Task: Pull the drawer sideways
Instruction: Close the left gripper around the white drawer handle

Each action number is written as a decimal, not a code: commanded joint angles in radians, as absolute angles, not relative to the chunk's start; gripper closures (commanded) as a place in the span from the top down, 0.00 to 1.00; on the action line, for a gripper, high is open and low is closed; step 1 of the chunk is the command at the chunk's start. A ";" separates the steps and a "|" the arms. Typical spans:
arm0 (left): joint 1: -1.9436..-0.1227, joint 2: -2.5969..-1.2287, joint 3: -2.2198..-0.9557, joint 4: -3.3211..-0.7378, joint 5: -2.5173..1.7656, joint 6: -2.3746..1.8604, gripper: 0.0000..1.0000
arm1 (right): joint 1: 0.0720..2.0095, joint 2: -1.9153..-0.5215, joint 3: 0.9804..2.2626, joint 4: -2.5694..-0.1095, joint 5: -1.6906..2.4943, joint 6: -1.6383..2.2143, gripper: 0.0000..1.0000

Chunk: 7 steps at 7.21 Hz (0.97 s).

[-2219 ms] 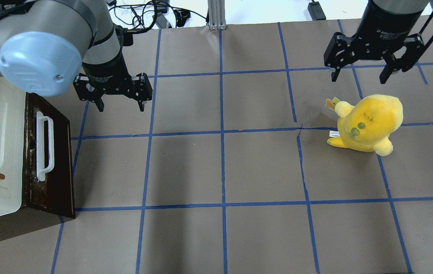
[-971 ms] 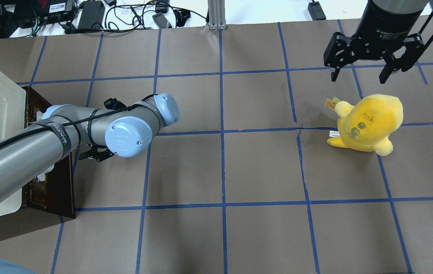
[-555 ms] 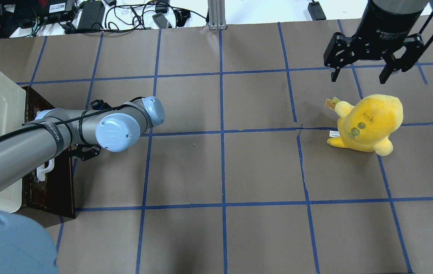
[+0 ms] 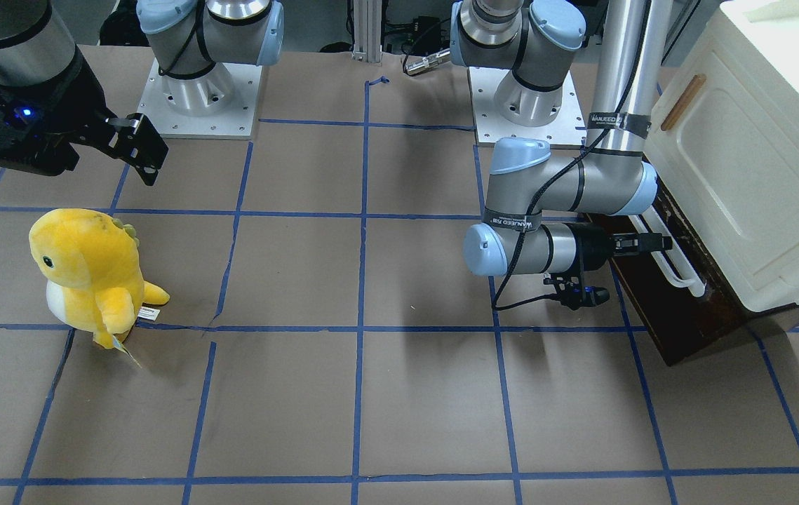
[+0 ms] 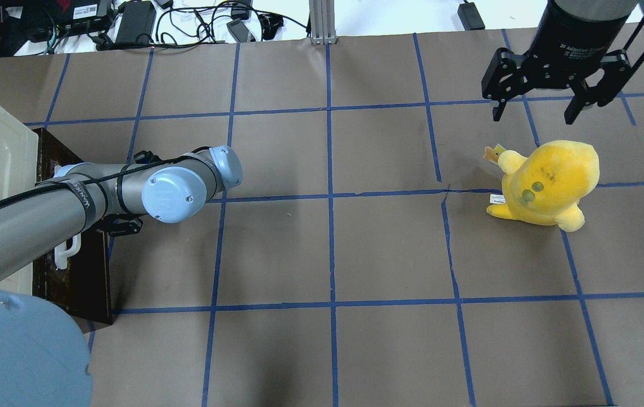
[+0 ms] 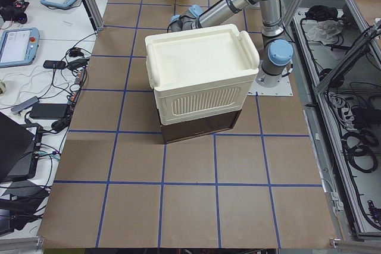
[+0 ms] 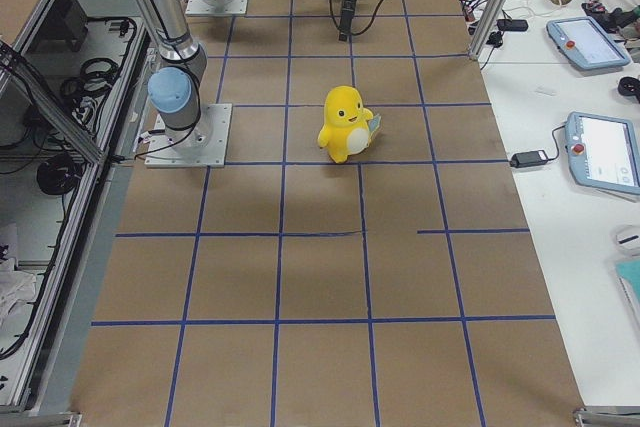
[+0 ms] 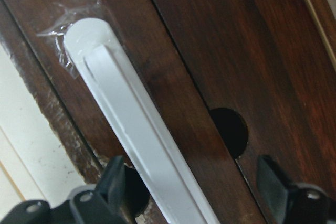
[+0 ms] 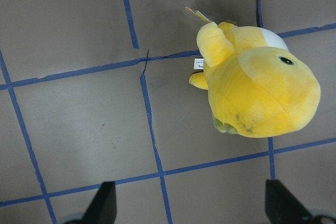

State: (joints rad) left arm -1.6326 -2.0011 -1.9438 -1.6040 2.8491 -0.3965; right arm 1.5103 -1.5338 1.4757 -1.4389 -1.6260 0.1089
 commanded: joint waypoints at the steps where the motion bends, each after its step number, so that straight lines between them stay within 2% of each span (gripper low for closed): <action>1: -1.634 -1.999 -1.942 -1.623 2.882 -0.394 0.56 | 1.511 -1.534 1.476 -1.439 -1.626 0.109 1.00; 3: -1.635 -1.996 -1.942 -1.623 2.882 -0.394 0.52 | 1.511 -1.534 1.476 -1.439 -1.626 0.109 1.00; 5: -1.640 -1.996 -1.940 -1.623 2.882 -0.394 0.41 | 1.511 -1.534 1.476 -1.439 -1.626 0.109 1.00; 7: -1.679 -1.997 -1.940 -1.623 2.940 -0.394 0.39 | 1.511 -1.534 1.476 -1.439 -1.626 0.109 1.00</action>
State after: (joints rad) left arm -1.6559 -1.9955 -1.9406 -1.6231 2.8980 -0.3936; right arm 1.5110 -1.5340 1.4757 -1.4387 -1.6260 0.1089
